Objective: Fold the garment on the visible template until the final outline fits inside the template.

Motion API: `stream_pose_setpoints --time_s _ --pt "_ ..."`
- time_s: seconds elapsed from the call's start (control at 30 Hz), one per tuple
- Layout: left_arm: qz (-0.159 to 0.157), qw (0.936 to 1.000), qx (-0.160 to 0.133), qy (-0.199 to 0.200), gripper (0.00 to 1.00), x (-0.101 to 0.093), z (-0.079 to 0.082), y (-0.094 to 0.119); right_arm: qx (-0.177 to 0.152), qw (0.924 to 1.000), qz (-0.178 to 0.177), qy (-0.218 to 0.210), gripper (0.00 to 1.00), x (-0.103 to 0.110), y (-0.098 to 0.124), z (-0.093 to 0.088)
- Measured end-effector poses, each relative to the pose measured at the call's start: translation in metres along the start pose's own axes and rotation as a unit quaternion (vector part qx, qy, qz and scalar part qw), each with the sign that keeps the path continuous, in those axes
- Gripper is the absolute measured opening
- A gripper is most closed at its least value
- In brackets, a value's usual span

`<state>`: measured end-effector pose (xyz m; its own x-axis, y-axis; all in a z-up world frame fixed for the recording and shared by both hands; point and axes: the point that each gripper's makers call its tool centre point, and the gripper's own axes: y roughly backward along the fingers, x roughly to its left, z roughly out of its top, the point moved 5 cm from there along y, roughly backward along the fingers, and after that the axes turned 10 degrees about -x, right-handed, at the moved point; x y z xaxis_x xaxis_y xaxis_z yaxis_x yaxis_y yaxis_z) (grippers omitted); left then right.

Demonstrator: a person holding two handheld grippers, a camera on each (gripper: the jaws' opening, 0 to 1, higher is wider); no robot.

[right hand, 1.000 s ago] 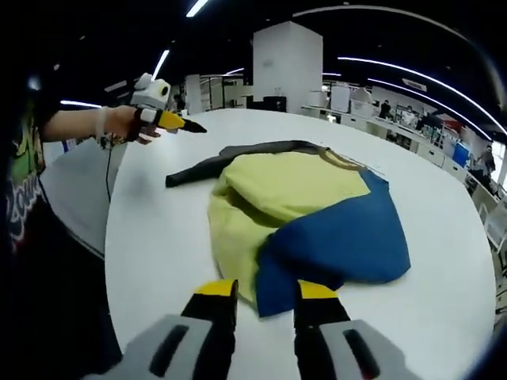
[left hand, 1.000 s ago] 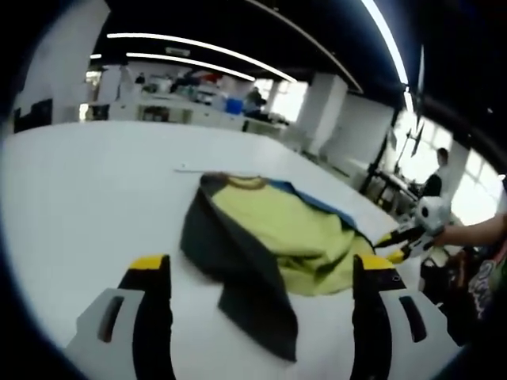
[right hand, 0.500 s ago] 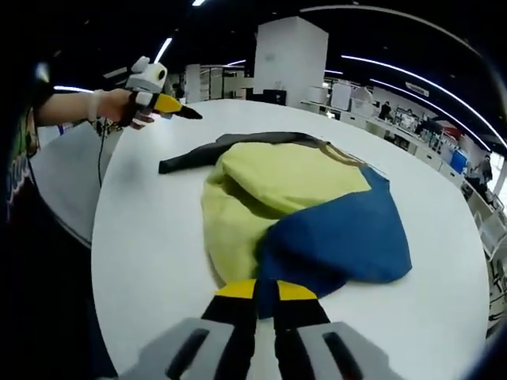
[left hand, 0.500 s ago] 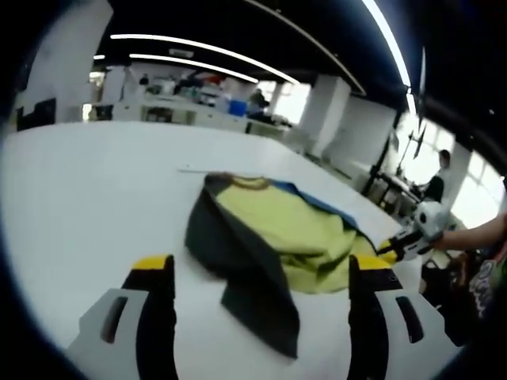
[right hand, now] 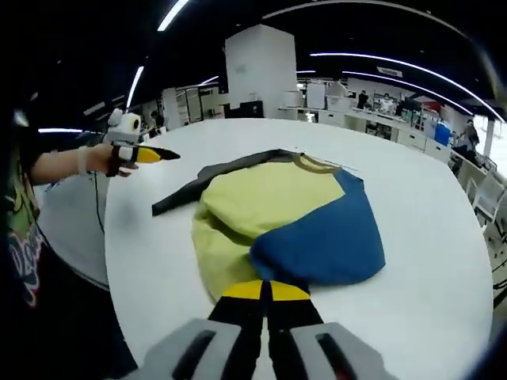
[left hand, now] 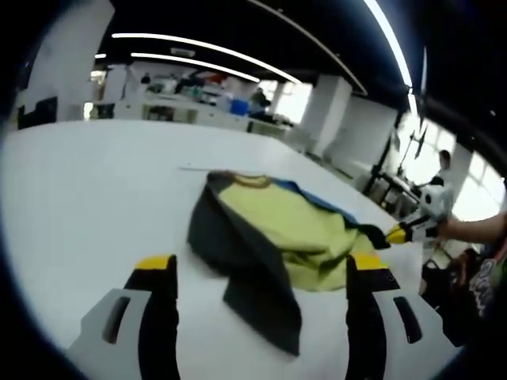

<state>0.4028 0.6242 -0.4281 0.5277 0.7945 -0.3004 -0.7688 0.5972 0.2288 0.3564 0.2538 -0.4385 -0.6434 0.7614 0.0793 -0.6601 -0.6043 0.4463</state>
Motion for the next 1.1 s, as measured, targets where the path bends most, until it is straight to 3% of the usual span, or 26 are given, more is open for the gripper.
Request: stream_pose_setpoints --time_s 0.13,0.33,0.43,0.83,1.1 --pt "-0.001 1.0000 -0.001 0.001 0.83 0.000 0.001 -0.001 -0.008 0.9991 -0.029 -0.029 0.00 -0.026 0.018 0.018" --pt "-0.001 1.0000 -0.004 0.001 0.82 0.000 0.004 -0.002 -0.020 0.9973 -0.058 -0.042 0.00 -0.055 0.042 0.043" --pt "-0.001 1.0000 -0.004 0.001 0.82 0.001 0.005 -0.004 -0.018 0.9952 -0.081 -0.052 0.00 -0.079 0.052 0.050" --pt "0.006 1.0000 0.000 0.000 0.81 0.006 0.007 -0.008 0.053 0.9816 -0.139 -0.120 0.00 -0.156 0.064 0.033" --pt "0.011 0.9999 -0.001 -0.001 0.81 0.008 0.010 -0.012 0.111 0.9711 -0.167 -0.130 0.00 -0.201 0.066 0.012"
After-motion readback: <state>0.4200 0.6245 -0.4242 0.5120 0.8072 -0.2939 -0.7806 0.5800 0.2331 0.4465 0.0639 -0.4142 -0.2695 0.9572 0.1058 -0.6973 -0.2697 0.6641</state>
